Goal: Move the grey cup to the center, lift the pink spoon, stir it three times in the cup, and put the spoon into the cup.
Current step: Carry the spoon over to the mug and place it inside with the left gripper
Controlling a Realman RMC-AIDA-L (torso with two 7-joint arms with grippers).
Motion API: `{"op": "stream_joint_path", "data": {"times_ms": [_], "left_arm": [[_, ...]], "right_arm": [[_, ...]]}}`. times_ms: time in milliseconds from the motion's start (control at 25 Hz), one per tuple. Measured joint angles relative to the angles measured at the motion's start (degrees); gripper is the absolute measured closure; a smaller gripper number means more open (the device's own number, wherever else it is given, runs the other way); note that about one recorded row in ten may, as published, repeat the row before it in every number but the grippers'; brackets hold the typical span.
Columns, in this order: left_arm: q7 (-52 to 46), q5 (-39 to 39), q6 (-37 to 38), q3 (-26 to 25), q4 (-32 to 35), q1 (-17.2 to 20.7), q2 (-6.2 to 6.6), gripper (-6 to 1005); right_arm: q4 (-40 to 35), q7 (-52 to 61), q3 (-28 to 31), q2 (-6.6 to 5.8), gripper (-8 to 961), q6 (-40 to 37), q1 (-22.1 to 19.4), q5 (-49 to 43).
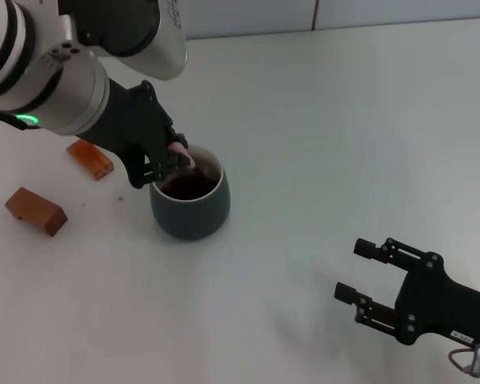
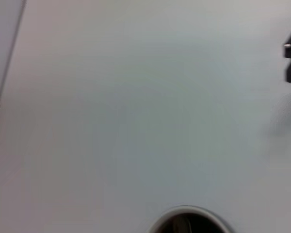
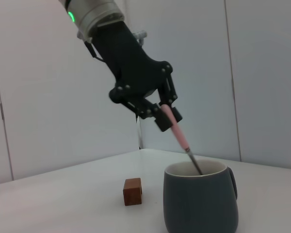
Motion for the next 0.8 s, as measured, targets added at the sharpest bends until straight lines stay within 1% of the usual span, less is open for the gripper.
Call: {"op": "stream_joint_path", "data": {"times_ms": [80, 160, 360, 560, 800], "left_arm": [[-0.1, 0.4, -0.5, 0.1, -0.1, 0.0, -0.01, 859], [-0.8, 2.5, -1.2, 0.6, -0.3, 0.1, -0.03, 859], [-1.5, 4.8, -0.2, 1.1, 0.0, 0.4, -0.04, 859], [-1.3, 4.0, 1.6, 0.7, 0.5, 0.4, 0.01, 858], [-1.4, 1.8, 1.9, 0.7, 0.4, 0.5, 0.03, 858]], "right_arm": [[0.0, 0.0, 0.0, 0.00, 258, 0.0, -0.1, 0.0], [0.0, 0.0, 0.0, 0.00, 258, 0.0, -0.2, 0.0], [0.0, 0.0, 0.0, 0.00, 258, 0.0, -0.3, 0.0], [0.0, 0.0, 0.0, 0.00, 258, 0.0, -0.2, 0.0], [0.0, 0.0, 0.0, 0.00, 257, -0.1, -0.2, 0.0]]}}
